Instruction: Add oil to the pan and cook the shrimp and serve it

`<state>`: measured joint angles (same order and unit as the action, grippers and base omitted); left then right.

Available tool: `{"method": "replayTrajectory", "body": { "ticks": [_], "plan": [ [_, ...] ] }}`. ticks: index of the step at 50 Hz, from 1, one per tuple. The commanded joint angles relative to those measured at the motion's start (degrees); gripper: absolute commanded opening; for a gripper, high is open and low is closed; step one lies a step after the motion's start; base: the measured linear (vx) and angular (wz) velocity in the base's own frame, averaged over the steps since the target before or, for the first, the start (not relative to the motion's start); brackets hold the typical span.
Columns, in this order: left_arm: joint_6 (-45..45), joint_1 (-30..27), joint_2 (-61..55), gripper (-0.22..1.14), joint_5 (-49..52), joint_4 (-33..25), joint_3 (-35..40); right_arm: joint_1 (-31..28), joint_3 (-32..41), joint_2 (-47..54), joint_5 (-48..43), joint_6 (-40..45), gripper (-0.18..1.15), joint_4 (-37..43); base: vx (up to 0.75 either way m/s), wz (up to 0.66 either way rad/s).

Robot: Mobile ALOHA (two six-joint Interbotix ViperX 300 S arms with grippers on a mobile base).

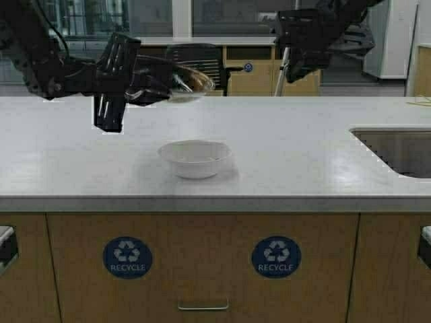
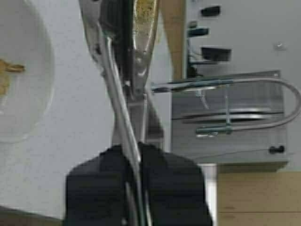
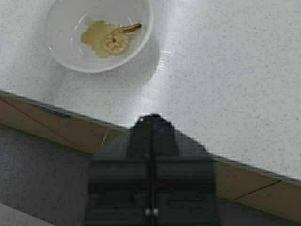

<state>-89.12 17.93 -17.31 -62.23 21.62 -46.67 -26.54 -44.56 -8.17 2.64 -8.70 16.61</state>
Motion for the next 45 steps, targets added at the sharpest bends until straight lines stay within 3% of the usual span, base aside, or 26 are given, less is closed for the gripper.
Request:
{"method": "replayTrajectory", "body": {
  "ticks": [1, 20, 45],
  "plan": [
    [-1.6, -1.8, 0.4, 0.04, -7.7, -0.3, 0.4, -0.1, 1.0, -0.7, -0.6, 0.1, 0.05, 0.1, 0.0, 0.0],
    [-3.0, -10.9, -0.4, 0.04, -13.0, 1.1, -5.2, -0.1, 1.0, -0.7, -0.6, 0.1, 0.05, 0.1, 0.0, 0.0],
    [-3.1, -11.3, -13.4, 0.04, -26.5, -0.4, -9.0, -0.1, 0.9, -0.4, -0.4, 0.1, 0.05, 0.1, 0.0, 0.0]
  ]
}}
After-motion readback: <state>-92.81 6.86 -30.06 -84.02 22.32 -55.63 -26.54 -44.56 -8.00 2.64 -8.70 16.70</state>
